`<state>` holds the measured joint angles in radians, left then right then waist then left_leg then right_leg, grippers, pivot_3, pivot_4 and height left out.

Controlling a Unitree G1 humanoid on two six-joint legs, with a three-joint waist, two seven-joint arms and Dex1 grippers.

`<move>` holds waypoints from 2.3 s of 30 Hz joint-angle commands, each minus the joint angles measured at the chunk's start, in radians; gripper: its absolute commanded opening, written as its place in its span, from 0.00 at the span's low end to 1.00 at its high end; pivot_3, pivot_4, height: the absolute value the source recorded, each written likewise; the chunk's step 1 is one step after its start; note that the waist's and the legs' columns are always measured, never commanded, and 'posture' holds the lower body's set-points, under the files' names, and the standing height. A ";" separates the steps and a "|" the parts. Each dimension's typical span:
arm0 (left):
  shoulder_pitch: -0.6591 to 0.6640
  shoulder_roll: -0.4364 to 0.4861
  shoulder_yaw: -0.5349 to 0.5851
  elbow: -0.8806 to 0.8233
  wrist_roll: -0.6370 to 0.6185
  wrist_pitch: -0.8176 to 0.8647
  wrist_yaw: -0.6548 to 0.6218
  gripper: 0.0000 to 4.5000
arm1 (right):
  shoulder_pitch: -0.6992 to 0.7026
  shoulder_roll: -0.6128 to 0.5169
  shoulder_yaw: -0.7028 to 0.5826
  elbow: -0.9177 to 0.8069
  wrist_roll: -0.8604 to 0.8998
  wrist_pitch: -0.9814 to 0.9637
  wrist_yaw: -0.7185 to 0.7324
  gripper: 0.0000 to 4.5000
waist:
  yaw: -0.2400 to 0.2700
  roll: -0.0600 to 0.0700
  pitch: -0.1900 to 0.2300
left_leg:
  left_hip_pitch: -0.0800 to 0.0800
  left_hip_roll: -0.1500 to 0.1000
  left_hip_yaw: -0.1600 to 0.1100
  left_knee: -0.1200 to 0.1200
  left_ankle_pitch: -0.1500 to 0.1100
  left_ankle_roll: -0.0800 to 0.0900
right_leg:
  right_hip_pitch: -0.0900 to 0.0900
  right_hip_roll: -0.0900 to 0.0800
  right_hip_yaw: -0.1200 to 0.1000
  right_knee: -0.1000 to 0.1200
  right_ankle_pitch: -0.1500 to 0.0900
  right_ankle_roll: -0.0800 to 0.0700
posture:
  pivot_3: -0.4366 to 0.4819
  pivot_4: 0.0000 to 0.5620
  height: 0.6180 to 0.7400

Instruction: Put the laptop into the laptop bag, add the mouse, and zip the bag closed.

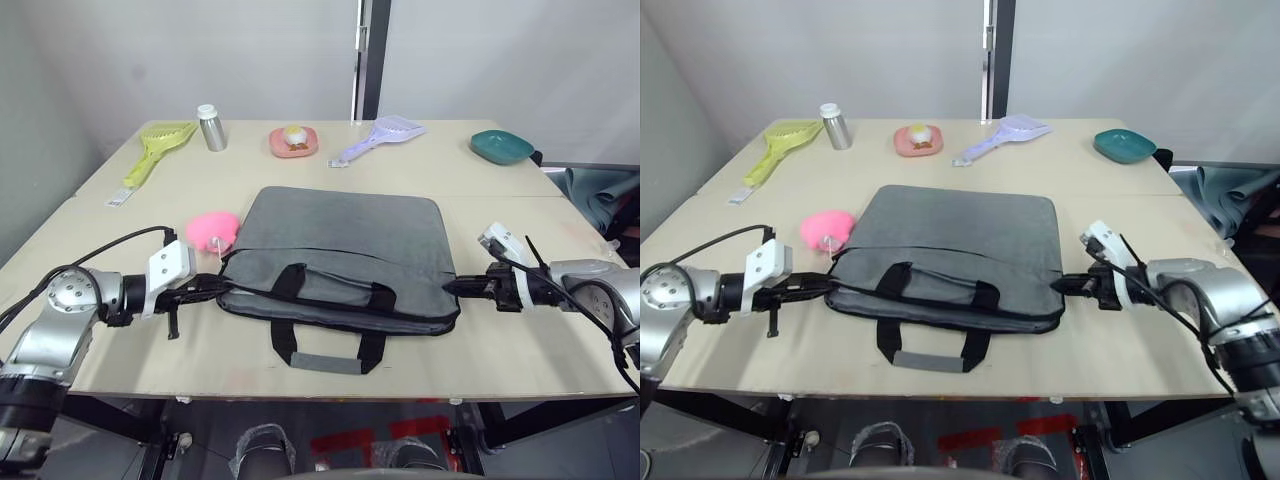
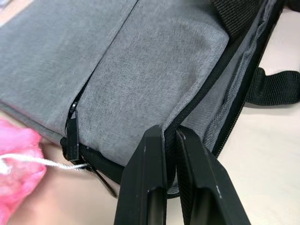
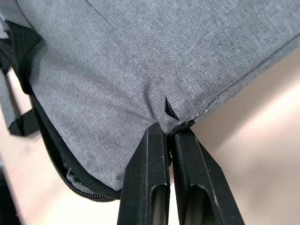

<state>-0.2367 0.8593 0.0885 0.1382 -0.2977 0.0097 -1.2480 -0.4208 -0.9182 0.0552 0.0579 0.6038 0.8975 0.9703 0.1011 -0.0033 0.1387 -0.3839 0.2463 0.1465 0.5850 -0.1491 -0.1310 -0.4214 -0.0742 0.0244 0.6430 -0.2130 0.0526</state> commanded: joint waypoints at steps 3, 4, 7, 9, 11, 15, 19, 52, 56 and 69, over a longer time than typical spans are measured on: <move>-0.051 -0.005 -0.019 0.044 0.015 -0.030 -0.010 0.09 | -0.063 0.019 -0.018 0.037 -0.052 -0.033 0.010 0.01 | -0.001 0.000 0.000 | -0.001 0.000 0.000 0.000 0.000 0.000 | -0.001 0.000 0.000 0.001 0.000 0.000 | 0.48 0.27 1.00; -0.052 -0.006 -0.021 0.045 0.013 -0.028 -0.012 0.09 | -0.070 0.024 -0.015 0.048 -0.061 -0.032 0.010 0.01 | -0.003 0.000 0.000 | -0.001 0.000 0.000 0.000 0.000 0.000 | -0.002 0.000 0.000 0.002 0.000 0.000 | 0.48 0.27 1.00; -0.044 -0.008 -0.020 0.035 0.002 -0.012 -0.017 0.09 | -0.079 0.033 -0.010 0.063 -0.085 -0.041 0.026 0.01 | -0.003 0.000 0.000 | -0.002 0.000 0.000 0.000 0.000 0.000 | -0.003 0.000 0.000 0.001 0.000 0.000 | 0.48 0.27 1.00; -0.024 -0.006 -0.016 0.013 -0.012 0.011 -0.022 0.09 | -0.093 0.044 -0.006 0.089 -0.107 -0.050 0.022 0.01 | -0.003 0.000 0.000 | -0.002 0.000 0.000 0.000 0.000 0.000 | -0.003 0.000 0.000 0.002 0.000 0.000 | 0.48 0.27 1.00; 0.006 0.000 -0.014 -0.019 -0.026 0.043 -0.030 0.09 | -0.105 0.053 -0.009 0.105 -0.114 -0.047 0.033 0.01 | -0.006 0.000 0.000 | -0.001 0.000 0.001 0.000 0.000 0.000 | -0.003 0.000 0.000 0.002 0.000 0.000 | 0.48 0.27 1.00; 0.030 0.016 -0.015 -0.002 -0.001 0.026 -0.025 0.09 | -0.094 0.043 -0.002 0.074 -0.113 -0.033 0.078 0.01 | -0.005 0.000 0.000 | -0.001 0.001 0.001 0.000 0.000 0.000 | -0.003 0.001 0.000 0.002 0.000 0.000 | 0.48 0.27 1.00; 0.022 0.018 -0.008 0.043 0.022 -0.009 -0.004 0.14 | -0.075 0.031 -0.016 0.040 -0.096 -0.007 0.116 0.23 | -0.006 0.000 0.000 | -0.001 0.001 0.001 0.000 0.000 0.000 | -0.003 0.001 0.000 0.002 0.000 -0.001 | 0.48 0.27 1.00; 0.189 0.277 0.563 0.088 -0.383 0.594 -0.154 0.99 | 0.132 -0.054 -0.398 -0.571 0.168 0.038 -0.082 1.00 | -0.001 0.000 0.001 | 0.000 0.001 0.004 -0.008 -0.001 -0.001 | -0.006 0.002 0.002 -0.003 -0.002 -0.003 | 0.48 0.27 1.00; 0.231 0.230 0.571 0.108 -0.376 0.579 -0.122 0.99 | 0.036 0.024 -0.235 -0.525 0.131 0.021 -0.124 1.00 | -0.011 0.000 0.001 | 0.000 0.001 0.004 -0.008 -0.001 -0.001 | -0.006 0.002 0.002 -0.003 -0.002 -0.003 | 0.48 0.27 1.00; 0.238 0.168 0.521 -0.247 -0.498 0.654 -0.111 1.00 | -0.191 0.241 0.102 -0.127 -0.087 -0.141 -0.043 0.05 | -0.010 -0.003 0.000 | -0.001 0.001 0.002 -0.007 -0.001 -0.002 | -0.006 0.002 0.000 -0.001 -0.002 -0.003 | 0.48 0.27 1.00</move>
<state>0.0151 1.0199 0.6099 -0.0488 -0.7587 0.6526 -1.3594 -0.5769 -0.6875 0.1362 -0.1145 0.5596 0.8070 0.9077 0.0915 -0.0058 0.1389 -0.3851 0.2475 0.1487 0.5784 -0.1498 -0.1325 -0.4273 -0.0724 0.0248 0.6421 -0.2153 0.0495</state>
